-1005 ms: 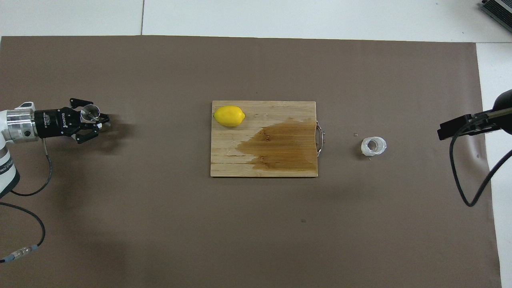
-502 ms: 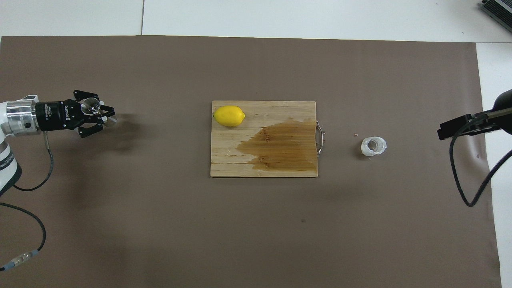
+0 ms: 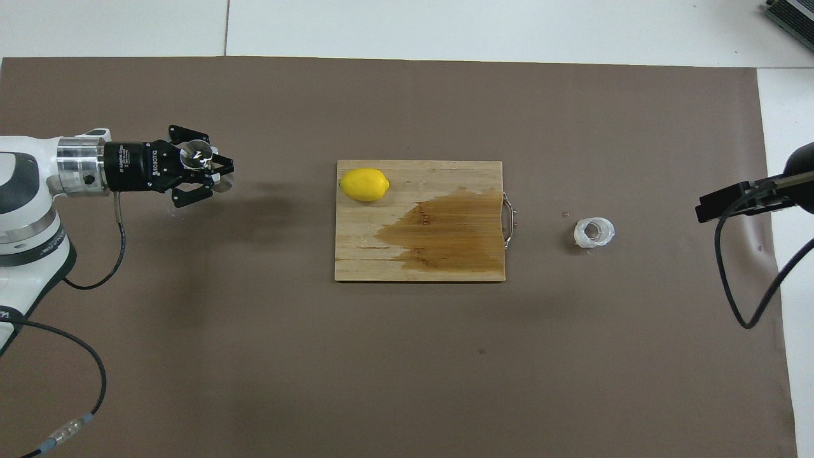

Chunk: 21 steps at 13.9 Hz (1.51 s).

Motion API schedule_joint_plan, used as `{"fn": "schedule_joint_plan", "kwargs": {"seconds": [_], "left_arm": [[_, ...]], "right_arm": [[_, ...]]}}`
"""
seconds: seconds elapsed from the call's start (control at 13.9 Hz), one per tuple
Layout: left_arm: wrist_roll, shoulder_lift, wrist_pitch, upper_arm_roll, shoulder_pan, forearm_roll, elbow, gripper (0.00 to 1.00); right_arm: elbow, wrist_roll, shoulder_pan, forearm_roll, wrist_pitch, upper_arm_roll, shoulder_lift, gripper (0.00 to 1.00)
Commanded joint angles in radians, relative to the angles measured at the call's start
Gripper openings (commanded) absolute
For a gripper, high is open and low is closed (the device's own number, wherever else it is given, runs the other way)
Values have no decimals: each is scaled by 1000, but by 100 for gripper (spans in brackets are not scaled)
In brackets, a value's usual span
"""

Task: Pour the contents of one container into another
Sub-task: 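Carry the metal cup with the left gripper onto the cutting board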

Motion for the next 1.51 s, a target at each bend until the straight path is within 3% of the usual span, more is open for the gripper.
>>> {"fn": "schedule_joint_plan", "kwargs": {"seconds": [0.0, 0.57, 1.08, 1.44], "left_arm": [[-50, -39, 15, 16, -53, -58, -36, 0], [-47, -58, 179, 16, -268, -204, -42, 0], [-47, -65, 543, 10, -521, -411, -71, 0], [72, -68, 683, 10, -623, -598, -134, 0]], "right_arm": [[-17, -12, -11, 1, 8, 7, -17, 100], [-17, -12, -13, 1, 8, 7, -17, 100], [-17, -12, -11, 1, 8, 7, -17, 100], [-17, -12, -13, 1, 8, 7, -17, 100]]}}
